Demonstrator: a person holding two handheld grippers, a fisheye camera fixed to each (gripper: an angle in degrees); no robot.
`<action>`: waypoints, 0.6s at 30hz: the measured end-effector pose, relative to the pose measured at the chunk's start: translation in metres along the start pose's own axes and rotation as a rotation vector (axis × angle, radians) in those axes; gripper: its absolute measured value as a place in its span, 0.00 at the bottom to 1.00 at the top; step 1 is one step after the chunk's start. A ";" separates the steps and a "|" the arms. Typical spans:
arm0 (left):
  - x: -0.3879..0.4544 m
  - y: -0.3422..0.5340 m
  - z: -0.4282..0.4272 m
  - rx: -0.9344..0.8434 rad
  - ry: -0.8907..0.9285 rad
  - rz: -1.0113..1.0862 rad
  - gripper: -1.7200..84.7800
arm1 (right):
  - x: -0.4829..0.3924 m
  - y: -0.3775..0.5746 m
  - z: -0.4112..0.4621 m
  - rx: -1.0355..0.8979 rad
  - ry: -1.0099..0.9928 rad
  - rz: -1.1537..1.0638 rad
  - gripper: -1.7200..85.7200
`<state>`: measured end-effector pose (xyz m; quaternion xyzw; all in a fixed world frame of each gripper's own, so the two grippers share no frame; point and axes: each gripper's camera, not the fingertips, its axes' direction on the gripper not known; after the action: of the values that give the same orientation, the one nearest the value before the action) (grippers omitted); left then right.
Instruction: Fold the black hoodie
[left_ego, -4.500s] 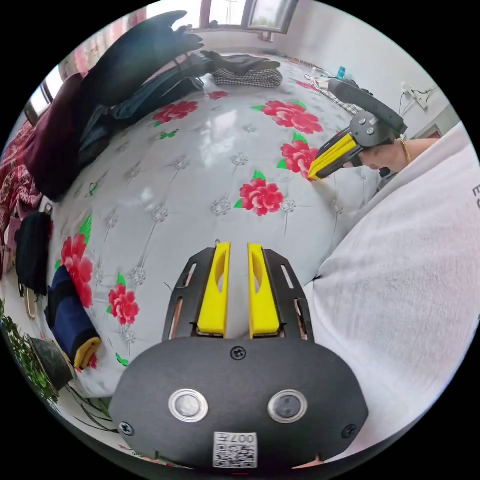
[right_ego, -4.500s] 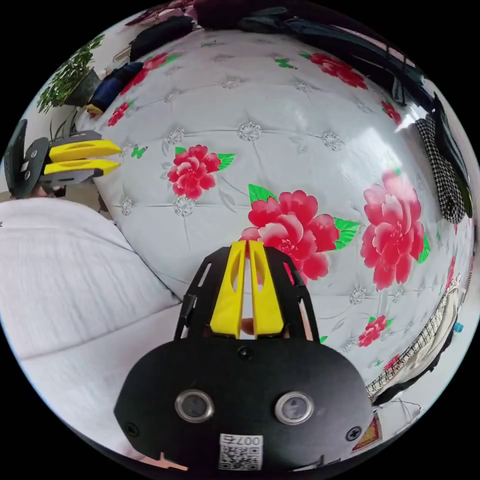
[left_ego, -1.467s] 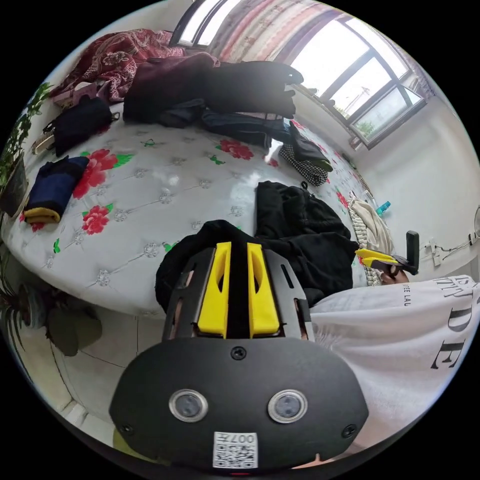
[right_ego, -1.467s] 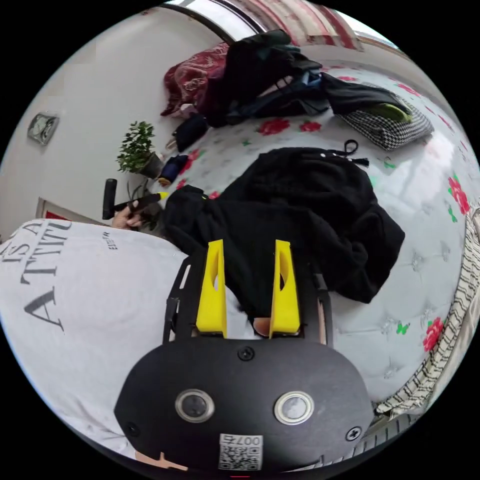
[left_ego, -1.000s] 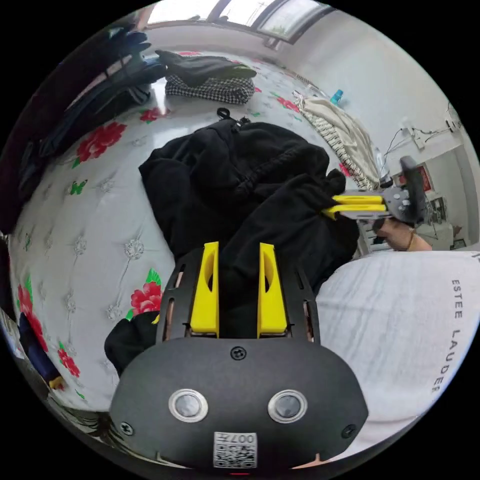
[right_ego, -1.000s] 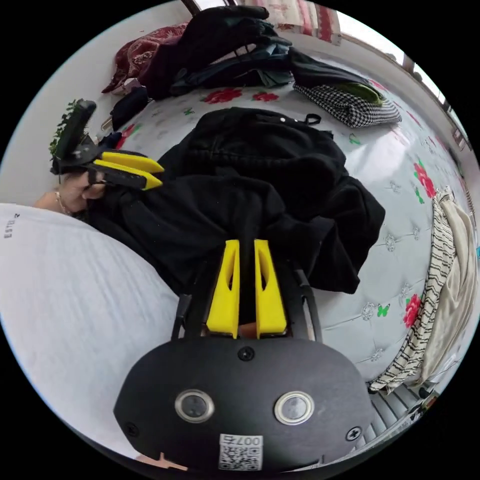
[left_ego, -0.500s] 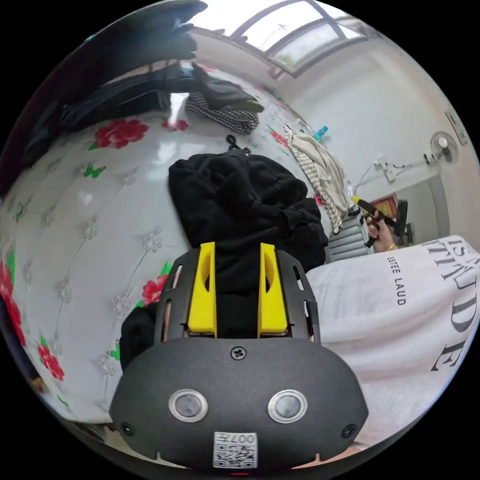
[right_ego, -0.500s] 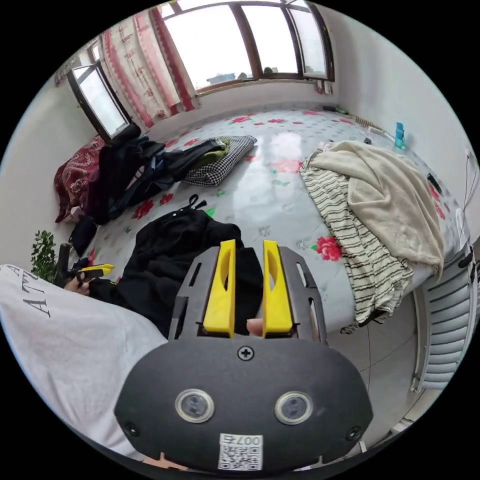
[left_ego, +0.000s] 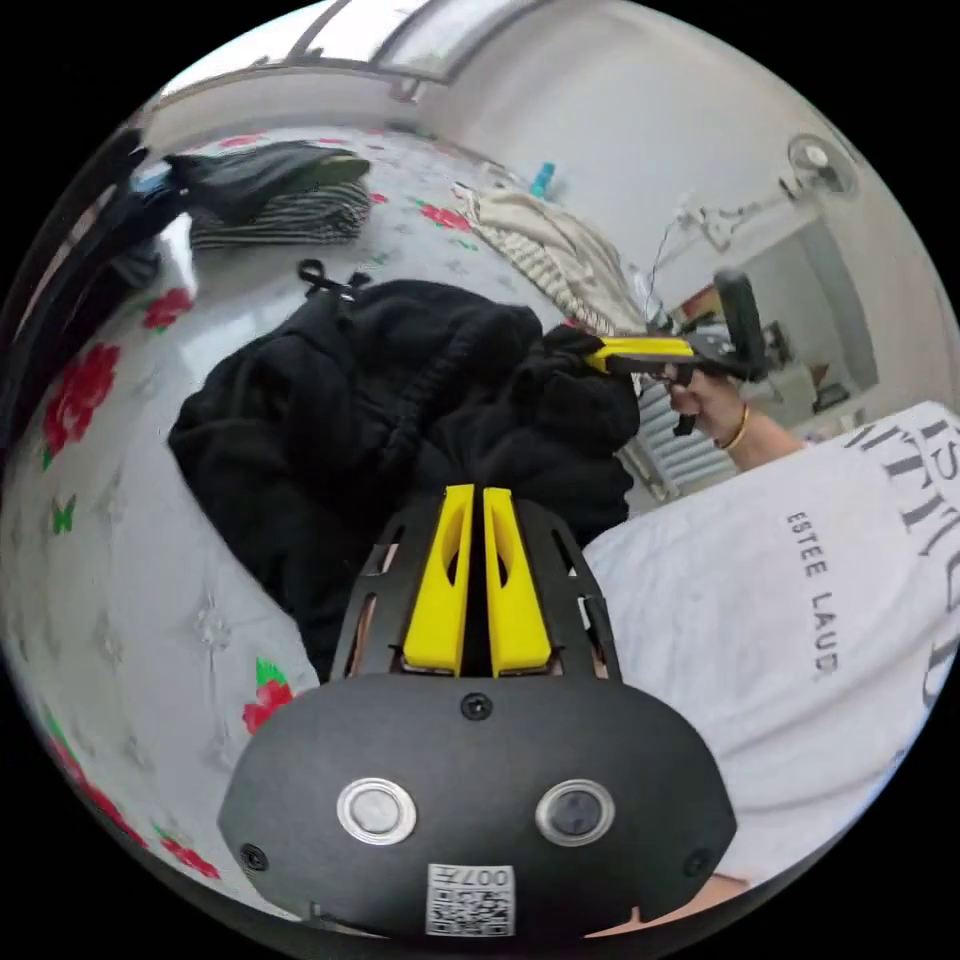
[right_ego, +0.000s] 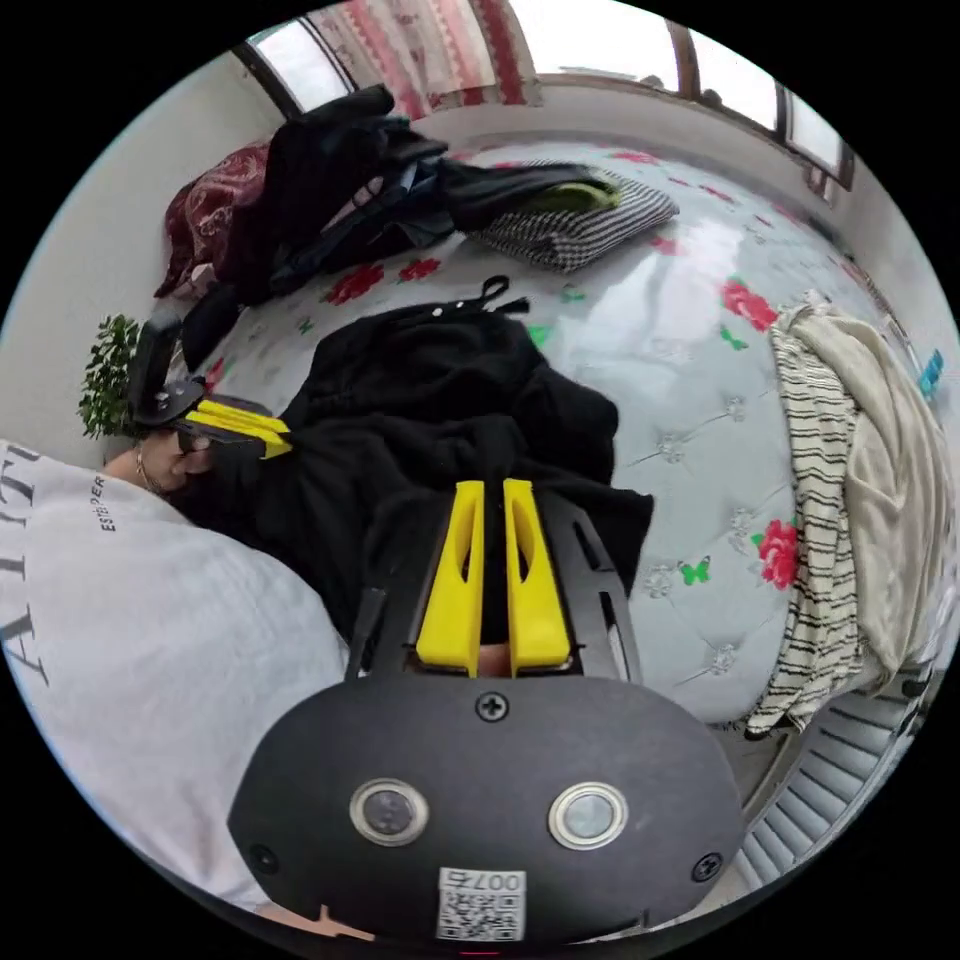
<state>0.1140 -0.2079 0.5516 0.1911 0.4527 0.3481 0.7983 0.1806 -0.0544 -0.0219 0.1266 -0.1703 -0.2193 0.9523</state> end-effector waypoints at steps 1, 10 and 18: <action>-0.012 0.011 -0.020 0.052 -0.007 -0.047 0.02 | 0.014 0.007 -0.019 0.038 0.038 0.031 0.06; -0.147 0.312 -0.307 0.884 -0.439 -1.119 0.05 | 0.250 0.158 -0.157 0.328 0.091 0.733 0.08; -0.148 0.160 -0.213 0.516 -0.434 -0.756 0.14 | 0.168 0.072 -0.065 0.270 0.054 0.344 0.13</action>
<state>-0.1812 -0.2082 0.6283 0.2730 0.3849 -0.1361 0.8711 0.3740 -0.0581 -0.0135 0.2279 -0.1917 -0.0252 0.9543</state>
